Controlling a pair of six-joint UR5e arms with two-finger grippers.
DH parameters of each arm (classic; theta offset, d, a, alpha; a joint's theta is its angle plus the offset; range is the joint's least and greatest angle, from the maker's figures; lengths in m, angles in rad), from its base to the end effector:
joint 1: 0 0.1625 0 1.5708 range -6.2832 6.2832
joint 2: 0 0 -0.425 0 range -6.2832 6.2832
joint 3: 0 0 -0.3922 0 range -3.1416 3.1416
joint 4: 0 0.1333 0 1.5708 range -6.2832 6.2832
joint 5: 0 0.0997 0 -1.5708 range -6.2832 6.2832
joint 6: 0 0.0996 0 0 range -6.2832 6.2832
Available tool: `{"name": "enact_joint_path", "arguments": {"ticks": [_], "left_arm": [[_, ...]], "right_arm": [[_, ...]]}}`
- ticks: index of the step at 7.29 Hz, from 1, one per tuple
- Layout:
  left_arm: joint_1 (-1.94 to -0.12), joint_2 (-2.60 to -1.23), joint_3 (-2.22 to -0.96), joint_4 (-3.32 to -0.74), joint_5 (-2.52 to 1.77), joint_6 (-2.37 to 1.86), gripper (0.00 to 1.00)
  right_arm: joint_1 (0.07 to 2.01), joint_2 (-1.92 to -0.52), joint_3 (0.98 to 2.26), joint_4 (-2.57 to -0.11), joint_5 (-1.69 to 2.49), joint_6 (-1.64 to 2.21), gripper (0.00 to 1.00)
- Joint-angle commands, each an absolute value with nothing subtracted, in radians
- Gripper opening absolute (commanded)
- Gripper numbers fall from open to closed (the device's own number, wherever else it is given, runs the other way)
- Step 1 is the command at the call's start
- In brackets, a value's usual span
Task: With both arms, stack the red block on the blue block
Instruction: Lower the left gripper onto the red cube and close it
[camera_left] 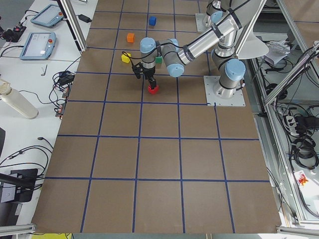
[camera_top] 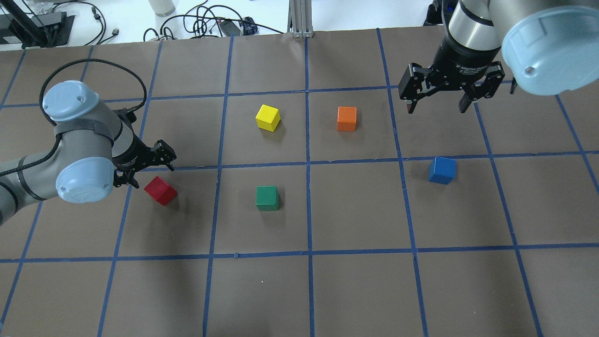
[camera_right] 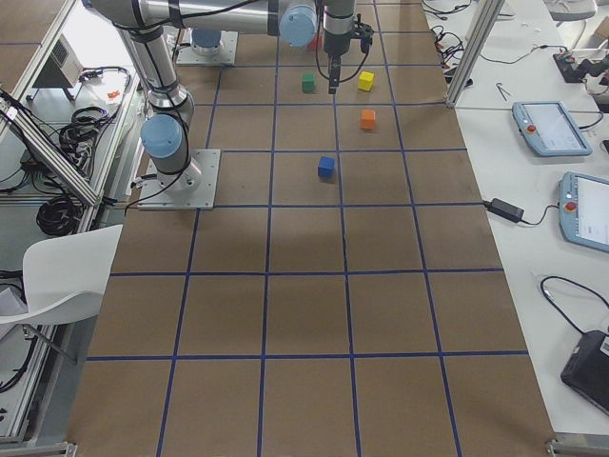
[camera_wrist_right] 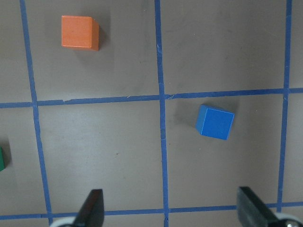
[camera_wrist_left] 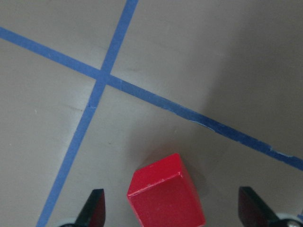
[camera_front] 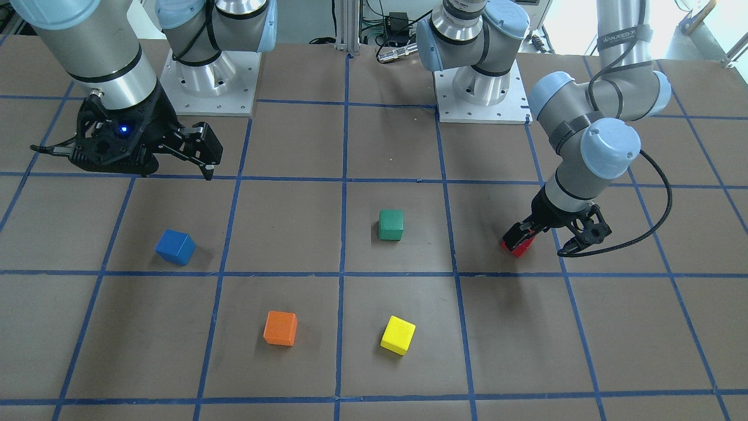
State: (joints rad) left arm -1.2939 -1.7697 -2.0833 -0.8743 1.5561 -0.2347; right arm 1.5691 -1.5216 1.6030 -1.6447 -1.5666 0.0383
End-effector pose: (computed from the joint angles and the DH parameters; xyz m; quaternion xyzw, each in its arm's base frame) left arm 0.0014 -0.4978 0.2220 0.2531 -0.9674 -0.0073 0.0075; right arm 0.1329 -0.5110 0.4548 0.0200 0.9998 0.0038 0.0020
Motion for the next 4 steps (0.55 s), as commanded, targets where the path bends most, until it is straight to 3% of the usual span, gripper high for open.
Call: {"name": "enact_joint_path", "arguments": {"ticks": [1, 2, 4], "left_arm": [[-1.289, -1.778, -2.108, -0.870, 1.554, -0.256, 0.93], [-1.269, -1.784, -2.108, -0.870, 1.555, -0.256, 0.85], [-1.244, -1.789, -2.106, -0.871, 1.557, -0.246, 0.83]], "right_arm": [[1.569, -1.522, 1.605, -1.643, -1.566, 0.040, 1.00], [1.569, -1.520, 1.605, -1.644, -1.566, 0.038, 1.00], [1.569, -1.520, 1.605, -1.637, -1.568, 0.038, 1.00]]}}
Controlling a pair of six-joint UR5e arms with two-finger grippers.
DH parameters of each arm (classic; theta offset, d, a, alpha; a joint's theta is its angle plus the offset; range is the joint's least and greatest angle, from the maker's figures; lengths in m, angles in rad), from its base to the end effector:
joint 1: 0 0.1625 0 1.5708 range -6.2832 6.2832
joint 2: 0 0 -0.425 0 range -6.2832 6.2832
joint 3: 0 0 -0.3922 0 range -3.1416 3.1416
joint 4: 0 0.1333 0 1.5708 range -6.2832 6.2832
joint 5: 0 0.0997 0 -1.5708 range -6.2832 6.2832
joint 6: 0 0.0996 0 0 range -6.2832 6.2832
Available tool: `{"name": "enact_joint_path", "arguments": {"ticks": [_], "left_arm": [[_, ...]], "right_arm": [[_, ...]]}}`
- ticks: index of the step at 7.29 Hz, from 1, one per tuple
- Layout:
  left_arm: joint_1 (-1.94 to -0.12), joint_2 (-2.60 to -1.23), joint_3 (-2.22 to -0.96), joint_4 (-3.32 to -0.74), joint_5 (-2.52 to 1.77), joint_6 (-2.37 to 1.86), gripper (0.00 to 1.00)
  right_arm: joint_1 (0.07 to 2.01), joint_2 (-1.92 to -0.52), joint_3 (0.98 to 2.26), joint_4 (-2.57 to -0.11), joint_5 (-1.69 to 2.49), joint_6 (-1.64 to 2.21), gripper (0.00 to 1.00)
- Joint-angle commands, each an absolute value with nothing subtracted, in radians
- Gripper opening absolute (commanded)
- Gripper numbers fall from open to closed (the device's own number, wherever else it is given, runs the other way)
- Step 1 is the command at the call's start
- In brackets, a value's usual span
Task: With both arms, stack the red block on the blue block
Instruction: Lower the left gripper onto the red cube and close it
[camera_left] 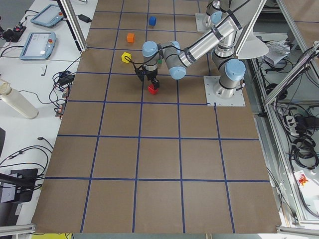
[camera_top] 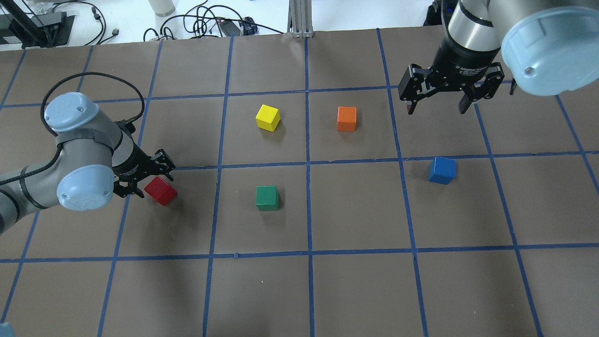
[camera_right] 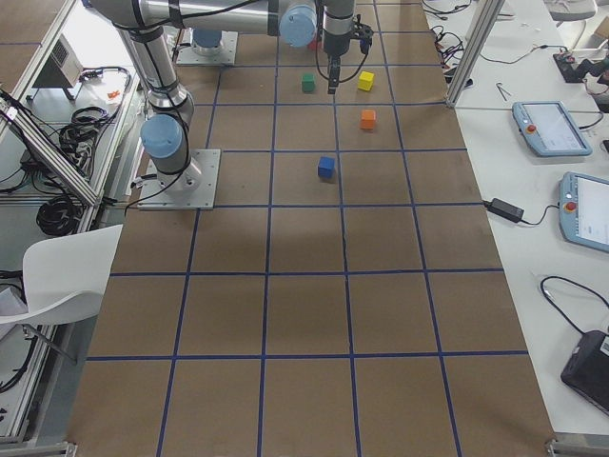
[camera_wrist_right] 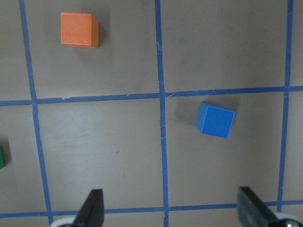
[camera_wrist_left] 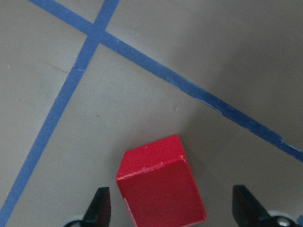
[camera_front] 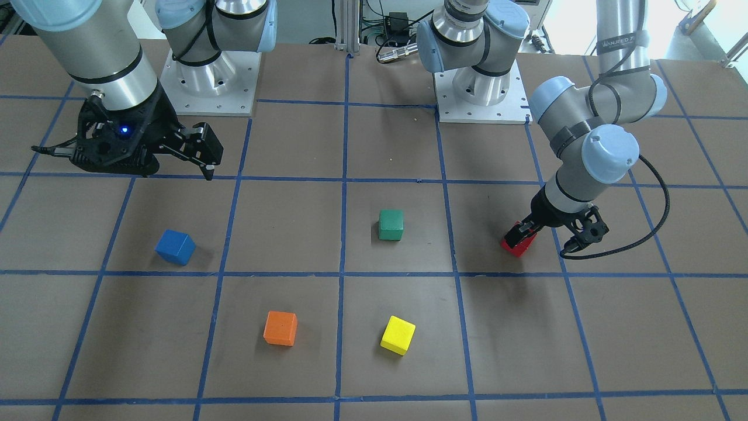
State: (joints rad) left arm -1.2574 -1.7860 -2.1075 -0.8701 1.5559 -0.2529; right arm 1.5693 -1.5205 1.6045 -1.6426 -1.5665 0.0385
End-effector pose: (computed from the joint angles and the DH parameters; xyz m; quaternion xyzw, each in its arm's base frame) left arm 0.0172 -0.4903 0.2052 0.2795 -0.9598 -0.0254 0.0082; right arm 0.1330 -0.5109 0.4532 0.0200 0.9998 0.0061 0.0020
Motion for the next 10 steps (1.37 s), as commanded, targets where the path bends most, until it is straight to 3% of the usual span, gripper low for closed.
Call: {"name": "enact_joint_path", "arguments": {"ticks": [1, 4, 5, 6, 7, 9, 10], "left_arm": [[-1.244, -1.793, -2.109, -0.870, 1.557, -0.248, 0.83], [-1.244, -1.802, -2.123, -0.868, 1.554, -0.256, 0.76], [-1.244, -1.804, -2.125, -0.867, 1.555, -0.259, 0.59], [-1.247, -1.802, -2.122, -0.868, 1.557, -0.276, 0.26], [-1.255, -1.802, -2.121, -0.862, 1.571, -0.256, 0.12], [-1.316, -1.761, -2.096, -0.807, 1.617, -0.102, 0.07], [-1.378, -1.752, -2.009, -0.869, 1.620, -0.074, 0.08]], "right_arm": [[1.569, -1.522, 1.605, -1.637, -1.568, 0.038, 1.00], [1.569, -1.522, 1.608, -1.632, -1.577, 0.037, 1.00], [1.569, -1.522, 1.611, -1.632, -1.586, 0.038, 1.00], [1.569, -1.522, 1.611, -1.632, -1.586, 0.037, 1.00], [1.569, -1.522, 1.611, -1.632, -1.586, 0.037, 1.00], [1.568, -1.522, 1.609, -1.634, -1.586, 0.037, 1.00], [1.568, -1.522, 1.609, -1.634, -1.586, 0.037, 1.00]]}}
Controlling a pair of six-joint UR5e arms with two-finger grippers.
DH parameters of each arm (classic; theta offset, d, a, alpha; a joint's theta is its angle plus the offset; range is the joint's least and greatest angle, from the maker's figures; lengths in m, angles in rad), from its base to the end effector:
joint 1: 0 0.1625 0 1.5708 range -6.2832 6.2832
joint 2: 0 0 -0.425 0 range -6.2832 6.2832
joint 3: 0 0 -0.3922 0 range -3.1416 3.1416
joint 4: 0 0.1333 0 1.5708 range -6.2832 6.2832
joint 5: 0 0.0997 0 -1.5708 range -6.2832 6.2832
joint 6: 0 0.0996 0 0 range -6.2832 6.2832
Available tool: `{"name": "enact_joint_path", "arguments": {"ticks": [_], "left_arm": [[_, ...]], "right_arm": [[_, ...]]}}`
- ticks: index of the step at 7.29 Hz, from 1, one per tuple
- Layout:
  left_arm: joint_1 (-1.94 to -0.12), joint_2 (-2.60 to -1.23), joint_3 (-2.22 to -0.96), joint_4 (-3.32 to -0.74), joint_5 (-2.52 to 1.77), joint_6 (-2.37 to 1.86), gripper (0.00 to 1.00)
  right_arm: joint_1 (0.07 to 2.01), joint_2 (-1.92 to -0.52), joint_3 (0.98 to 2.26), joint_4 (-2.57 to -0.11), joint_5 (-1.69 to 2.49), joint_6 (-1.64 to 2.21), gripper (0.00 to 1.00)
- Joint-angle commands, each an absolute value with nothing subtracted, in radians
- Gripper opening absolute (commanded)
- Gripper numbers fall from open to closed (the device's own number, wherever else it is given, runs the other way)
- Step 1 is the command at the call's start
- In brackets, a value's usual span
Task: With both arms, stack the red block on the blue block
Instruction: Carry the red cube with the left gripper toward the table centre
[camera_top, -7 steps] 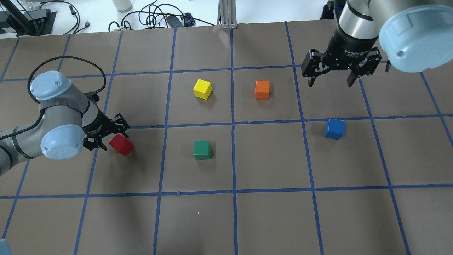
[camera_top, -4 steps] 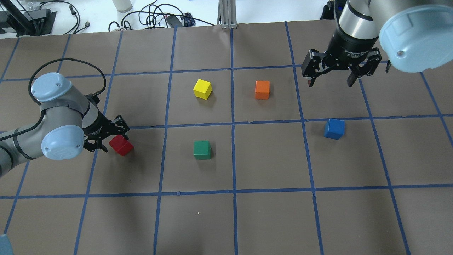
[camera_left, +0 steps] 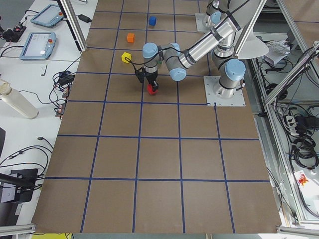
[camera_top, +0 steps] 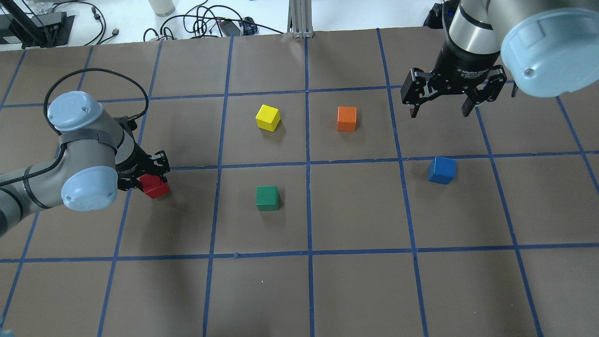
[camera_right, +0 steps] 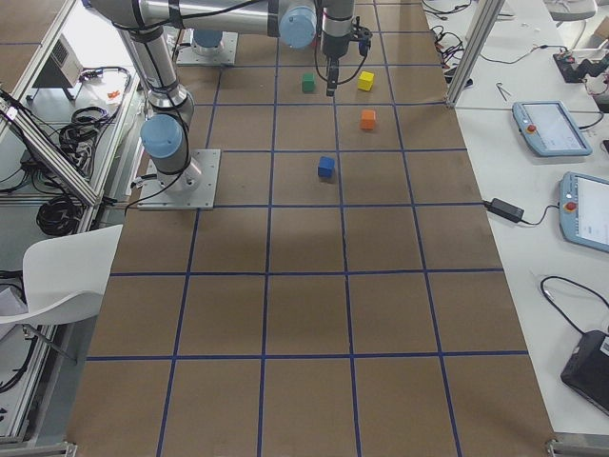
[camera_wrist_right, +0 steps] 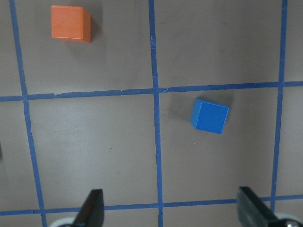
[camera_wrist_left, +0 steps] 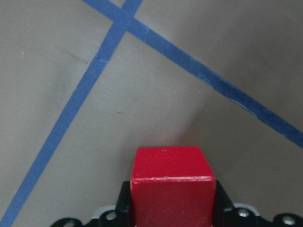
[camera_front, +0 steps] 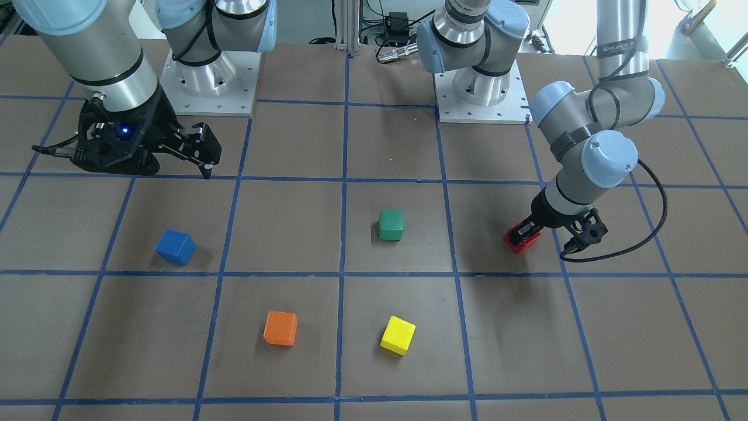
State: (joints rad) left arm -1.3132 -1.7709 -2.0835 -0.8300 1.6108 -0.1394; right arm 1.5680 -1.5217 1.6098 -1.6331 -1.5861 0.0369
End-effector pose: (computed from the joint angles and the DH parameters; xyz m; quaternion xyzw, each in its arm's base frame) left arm -0.0018 -0.5006 0.2258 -0.1974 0.9800 -0.0128 0.0208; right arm 0.1304 -0.5090 0.4504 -0.0197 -0.9997 -0.0128 0.0079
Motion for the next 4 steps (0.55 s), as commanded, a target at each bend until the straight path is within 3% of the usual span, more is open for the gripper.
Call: {"name": "enact_joint_path", "arguments": {"ticks": [1, 2, 4], "left_arm": [[-1.484, -1.756, -1.894, -1.034, 1.614, -0.074, 0.08], [-1.605, -1.787, -1.774, -1.152, 1.583, -0.109, 0.07], [-1.770, -1.870, -1.665, -1.183, 1.487, -0.324, 0.05]], "right_arm": [[1.566, -1.522, 1.609, -1.634, -1.586, 0.037, 1.00], [1.566, -1.522, 1.608, -1.637, -1.586, 0.034, 1.00], [1.551, -1.523, 1.601, -1.635, -1.597, 0.025, 1.00]]}}
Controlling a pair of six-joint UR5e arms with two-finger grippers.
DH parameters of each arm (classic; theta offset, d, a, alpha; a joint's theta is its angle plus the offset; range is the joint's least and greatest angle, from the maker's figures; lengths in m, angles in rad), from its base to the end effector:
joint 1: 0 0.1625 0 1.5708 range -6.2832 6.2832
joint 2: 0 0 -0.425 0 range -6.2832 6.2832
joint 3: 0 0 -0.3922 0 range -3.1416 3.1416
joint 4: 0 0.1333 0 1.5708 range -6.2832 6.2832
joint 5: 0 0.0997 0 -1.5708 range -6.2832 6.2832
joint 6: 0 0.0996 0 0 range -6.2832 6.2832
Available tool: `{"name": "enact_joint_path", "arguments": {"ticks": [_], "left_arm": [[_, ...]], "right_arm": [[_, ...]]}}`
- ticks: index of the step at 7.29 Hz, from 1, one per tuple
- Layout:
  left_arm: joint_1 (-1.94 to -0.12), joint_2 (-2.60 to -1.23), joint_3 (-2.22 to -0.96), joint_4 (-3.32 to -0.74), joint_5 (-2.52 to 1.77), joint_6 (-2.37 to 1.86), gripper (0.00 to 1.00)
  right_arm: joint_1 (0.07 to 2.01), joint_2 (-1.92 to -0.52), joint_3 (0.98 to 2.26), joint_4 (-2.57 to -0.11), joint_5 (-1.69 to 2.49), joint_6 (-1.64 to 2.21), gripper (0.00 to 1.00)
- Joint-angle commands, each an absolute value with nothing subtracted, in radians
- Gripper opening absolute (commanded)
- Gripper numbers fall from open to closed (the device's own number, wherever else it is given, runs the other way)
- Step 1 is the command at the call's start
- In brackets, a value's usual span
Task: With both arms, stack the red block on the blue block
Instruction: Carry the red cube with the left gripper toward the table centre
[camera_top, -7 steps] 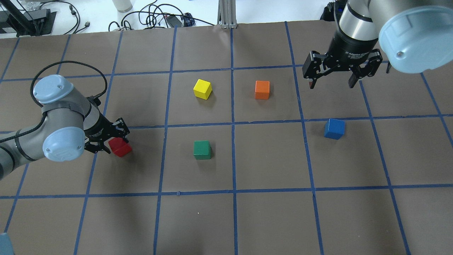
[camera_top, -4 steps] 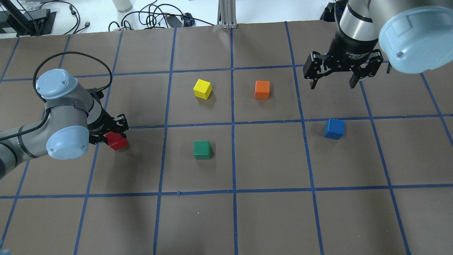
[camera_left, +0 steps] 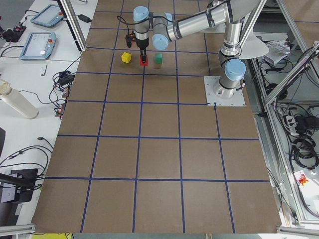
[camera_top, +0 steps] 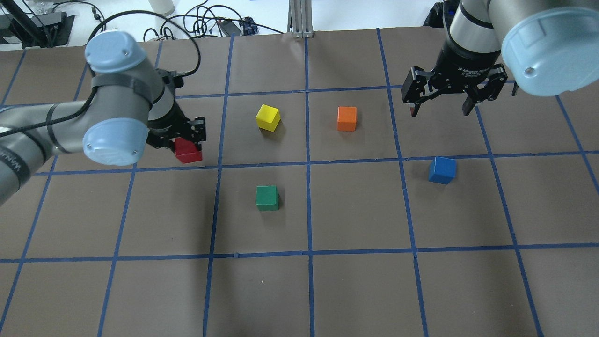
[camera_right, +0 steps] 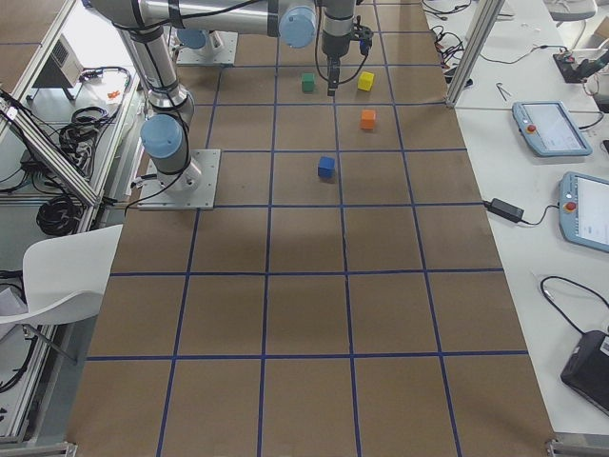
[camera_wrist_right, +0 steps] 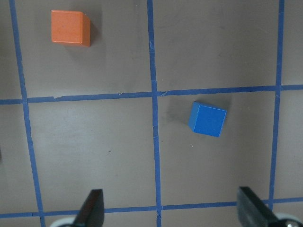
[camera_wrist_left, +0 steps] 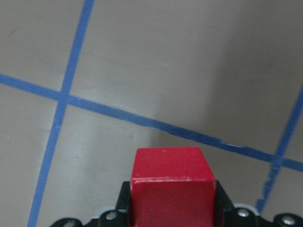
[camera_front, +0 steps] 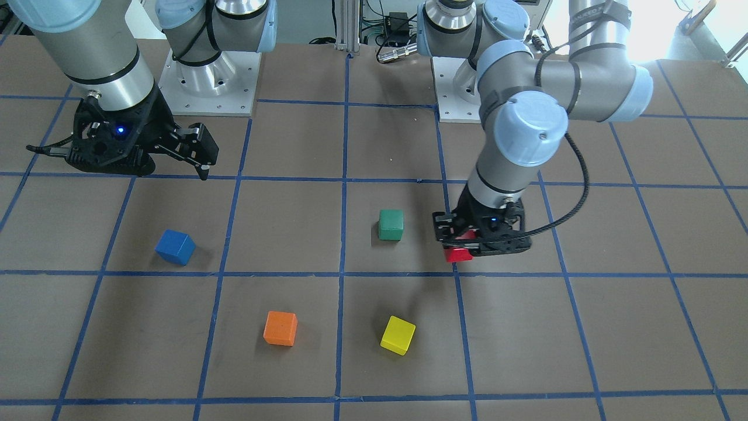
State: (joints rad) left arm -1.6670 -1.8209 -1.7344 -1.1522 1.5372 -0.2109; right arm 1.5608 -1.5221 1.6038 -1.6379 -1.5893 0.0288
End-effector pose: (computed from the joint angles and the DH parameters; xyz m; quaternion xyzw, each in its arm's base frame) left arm -0.1902 -0.5488 0.3176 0.0573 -0.9982 -0.0002 0.0170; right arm 0.1264 -0.5111 0.4540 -0.0193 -0.9997 -0.0072 0.0093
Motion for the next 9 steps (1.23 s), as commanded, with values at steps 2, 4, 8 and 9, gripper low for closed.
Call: {"name": "enact_joint_path", "arguments": {"ticks": [2, 4, 8, 9], "left_arm": [[-1.891, -1.960, -1.591, -1.172, 1.445, -0.460, 0.05], [-1.977, -2.044, -1.548, -1.180, 1.448, -0.517, 0.04], [-2.023, -2.134, -1.555, -1.169, 1.463, -0.518, 0.41], [-2.025, -2.152, -1.555, -1.166, 1.462, -0.518, 0.70]], "right_arm": [[1.516, -1.534, 1.601, -1.629, -1.600, 0.009, 1.00], [1.505, -1.542, 1.601, -1.626, -1.600, 0.009, 1.00], [1.503, -1.542, 1.606, -1.628, -1.598, 0.008, 1.00], [1.502, -1.542, 1.603, -1.629, -1.600, 0.008, 1.00]]}}
